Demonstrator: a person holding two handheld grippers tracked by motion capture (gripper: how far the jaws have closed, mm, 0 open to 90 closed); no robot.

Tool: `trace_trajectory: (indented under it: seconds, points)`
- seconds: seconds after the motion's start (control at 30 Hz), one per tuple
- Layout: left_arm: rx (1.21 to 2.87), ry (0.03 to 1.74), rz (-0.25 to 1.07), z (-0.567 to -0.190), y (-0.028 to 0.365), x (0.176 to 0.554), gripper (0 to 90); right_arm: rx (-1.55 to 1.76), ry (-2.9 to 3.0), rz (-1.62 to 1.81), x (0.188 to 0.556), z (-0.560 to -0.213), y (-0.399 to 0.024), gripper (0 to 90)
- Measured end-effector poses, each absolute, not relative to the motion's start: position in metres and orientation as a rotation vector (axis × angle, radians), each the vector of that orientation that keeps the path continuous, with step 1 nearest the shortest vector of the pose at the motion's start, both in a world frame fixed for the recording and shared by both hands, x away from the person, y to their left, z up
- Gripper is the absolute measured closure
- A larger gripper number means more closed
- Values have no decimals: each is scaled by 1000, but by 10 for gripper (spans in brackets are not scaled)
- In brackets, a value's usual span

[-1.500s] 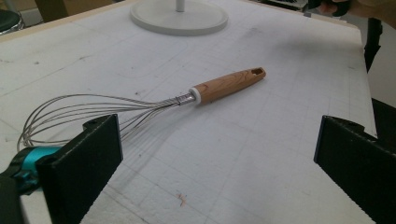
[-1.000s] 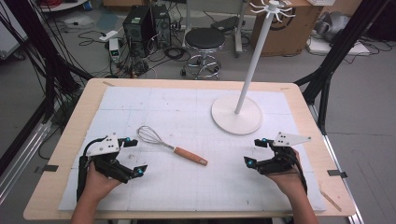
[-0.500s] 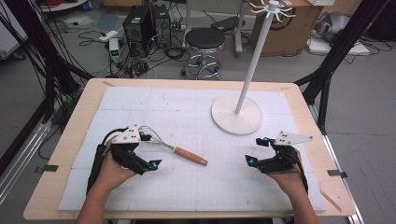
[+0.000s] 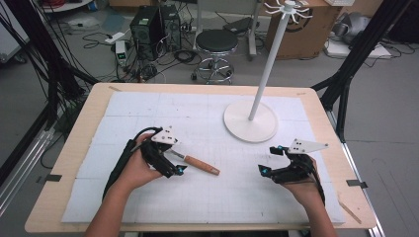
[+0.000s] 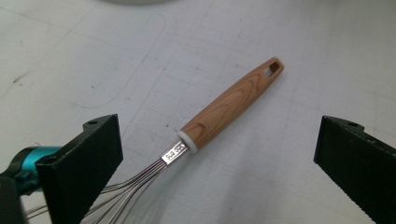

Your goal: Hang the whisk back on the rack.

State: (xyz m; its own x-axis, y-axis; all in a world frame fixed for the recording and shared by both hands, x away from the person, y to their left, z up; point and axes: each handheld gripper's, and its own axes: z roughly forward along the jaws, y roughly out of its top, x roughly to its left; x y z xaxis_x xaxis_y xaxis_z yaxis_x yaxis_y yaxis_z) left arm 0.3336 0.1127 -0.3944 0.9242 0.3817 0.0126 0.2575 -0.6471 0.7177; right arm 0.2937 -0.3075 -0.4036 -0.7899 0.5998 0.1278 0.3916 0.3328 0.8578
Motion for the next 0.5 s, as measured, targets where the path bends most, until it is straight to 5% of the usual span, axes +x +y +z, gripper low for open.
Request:
trace_trajectory:
  seconds: [0.3,0.5]
  points:
    - [2466,375,196,-400,82,349,59,904,2371,1457,294,-403,-310,137]
    - [2576,370,152,-410,72,362,214,901,2374,1448,294,-404,-310,137]
